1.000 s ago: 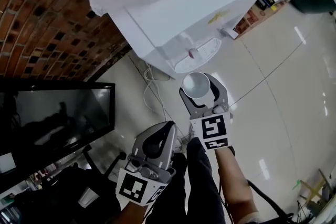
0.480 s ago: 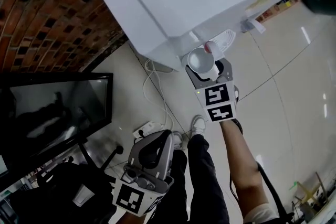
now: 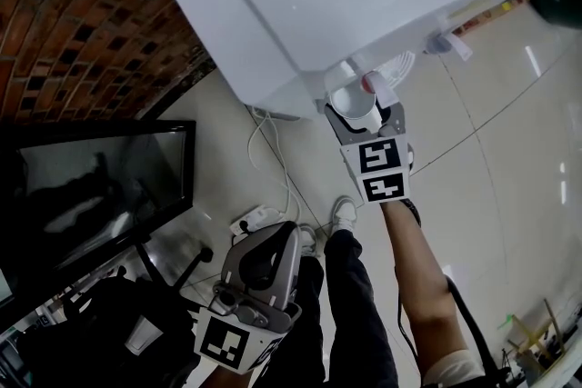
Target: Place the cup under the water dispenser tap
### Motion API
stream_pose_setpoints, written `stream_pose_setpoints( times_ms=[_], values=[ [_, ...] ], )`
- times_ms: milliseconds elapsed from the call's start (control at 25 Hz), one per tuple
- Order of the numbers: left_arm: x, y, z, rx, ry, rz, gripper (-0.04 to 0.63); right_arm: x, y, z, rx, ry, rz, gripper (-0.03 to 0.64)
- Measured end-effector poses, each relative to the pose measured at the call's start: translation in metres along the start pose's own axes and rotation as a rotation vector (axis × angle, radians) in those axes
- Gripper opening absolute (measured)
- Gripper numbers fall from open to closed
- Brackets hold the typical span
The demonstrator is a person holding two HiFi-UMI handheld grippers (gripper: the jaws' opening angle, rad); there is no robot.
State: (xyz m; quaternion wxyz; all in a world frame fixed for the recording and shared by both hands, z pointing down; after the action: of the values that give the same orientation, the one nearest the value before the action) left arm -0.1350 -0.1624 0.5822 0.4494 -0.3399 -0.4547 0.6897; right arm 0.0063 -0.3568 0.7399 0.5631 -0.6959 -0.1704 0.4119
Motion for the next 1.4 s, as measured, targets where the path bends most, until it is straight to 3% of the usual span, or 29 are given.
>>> stream_pose_setpoints(
  times_ms=[160,560,920,1400],
  values=[
    [-0.002,0.0,-0.001,0.0,-0.001,-0.004,-0.009,0.0,-0.007,-0.001,-0.022,0.004,0.009,0.392],
    [-0.002,0.006,-0.008,-0.01,-0.023,-0.003,-0.009,0.021,0.0,-0.001,-0.01,-0.013,0.001,0.396],
    [0.006,0.053,-0.034,-0.052,-0.077,-0.038,-0.009,0.1,0.065,0.033,0.019,-0.008,-0.074,0.393],
    [0.04,0.128,-0.076,-0.059,-0.149,-0.131,-0.009,0.239,0.209,0.104,0.021,-0.032,-0.287,0.153]
  ],
)
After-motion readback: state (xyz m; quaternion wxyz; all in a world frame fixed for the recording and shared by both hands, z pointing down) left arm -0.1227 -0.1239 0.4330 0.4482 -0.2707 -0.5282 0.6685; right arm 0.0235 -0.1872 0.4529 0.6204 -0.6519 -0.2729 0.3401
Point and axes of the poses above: the fingertips, and each gripper's own axes: x backward along the fingers, z to its left, y out of its top, the point moved 9 cm from there along x, backward along the fingers, and after that the axes turned 14 degrees about -z, right-handed, at the moved point
